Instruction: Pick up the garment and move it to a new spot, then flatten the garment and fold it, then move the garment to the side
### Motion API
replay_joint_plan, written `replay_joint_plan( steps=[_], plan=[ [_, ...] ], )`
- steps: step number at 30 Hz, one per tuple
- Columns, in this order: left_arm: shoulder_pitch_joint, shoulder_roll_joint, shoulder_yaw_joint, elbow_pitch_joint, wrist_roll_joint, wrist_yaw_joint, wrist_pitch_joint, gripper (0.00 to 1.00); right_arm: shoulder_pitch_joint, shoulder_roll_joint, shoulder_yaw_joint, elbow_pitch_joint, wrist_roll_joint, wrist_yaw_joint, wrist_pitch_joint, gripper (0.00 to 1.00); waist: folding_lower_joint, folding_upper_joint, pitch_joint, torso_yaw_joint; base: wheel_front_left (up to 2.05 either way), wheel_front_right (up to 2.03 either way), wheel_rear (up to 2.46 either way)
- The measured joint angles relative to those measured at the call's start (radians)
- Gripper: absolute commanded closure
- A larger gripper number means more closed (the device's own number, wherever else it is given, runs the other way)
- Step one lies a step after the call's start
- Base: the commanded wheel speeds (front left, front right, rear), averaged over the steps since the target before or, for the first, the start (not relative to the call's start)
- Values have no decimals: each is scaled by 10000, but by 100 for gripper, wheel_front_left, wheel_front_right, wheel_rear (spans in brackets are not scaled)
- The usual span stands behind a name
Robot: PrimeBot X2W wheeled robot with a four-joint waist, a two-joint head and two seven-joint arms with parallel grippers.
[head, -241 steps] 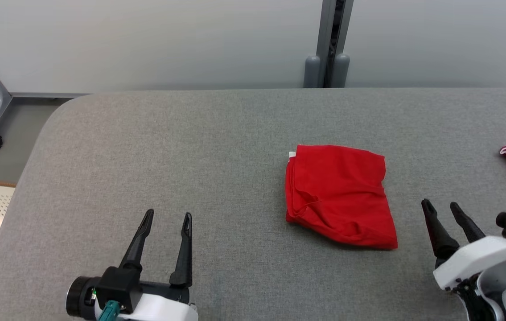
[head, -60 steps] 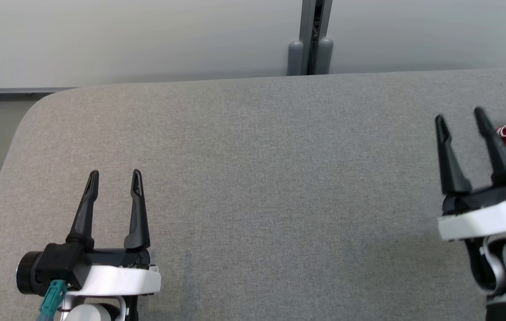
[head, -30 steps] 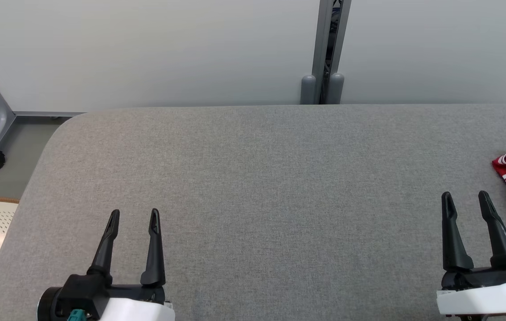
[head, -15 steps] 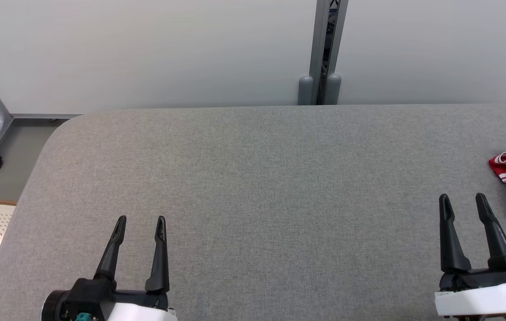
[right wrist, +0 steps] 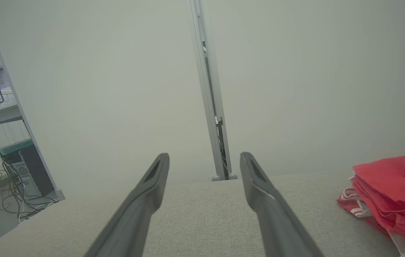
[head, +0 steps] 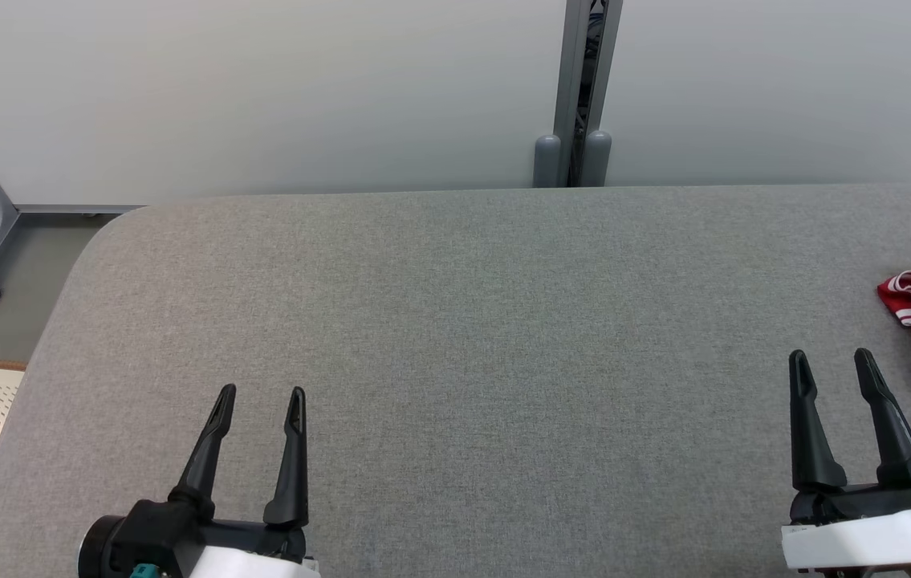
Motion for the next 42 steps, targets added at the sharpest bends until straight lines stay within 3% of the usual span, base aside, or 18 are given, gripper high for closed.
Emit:
replay_joint_plan(
  steps=[23,24,30,42],
  plan=[
    [71,2,90,151,-449,-481,0,0,-4,0,-6,-10,13,0,0,0,0,0,15,-44,0,0,0],
    [71,2,86,159,-477,-497,0,100,-4,0,-6,-15,25,0,-2,100,0,0,15,-41,0,0,0],
    [392,-35,12,650,-568,-489,63,100,242,169,25,502,121,0,77,100,0,0,18,-50,0,0,0],
    [1,17,107,1139,-2832,-575,522,100,147,113,-96,849,2276,0,594,100,0,0,19,-126,0,0,0]
  ],
)
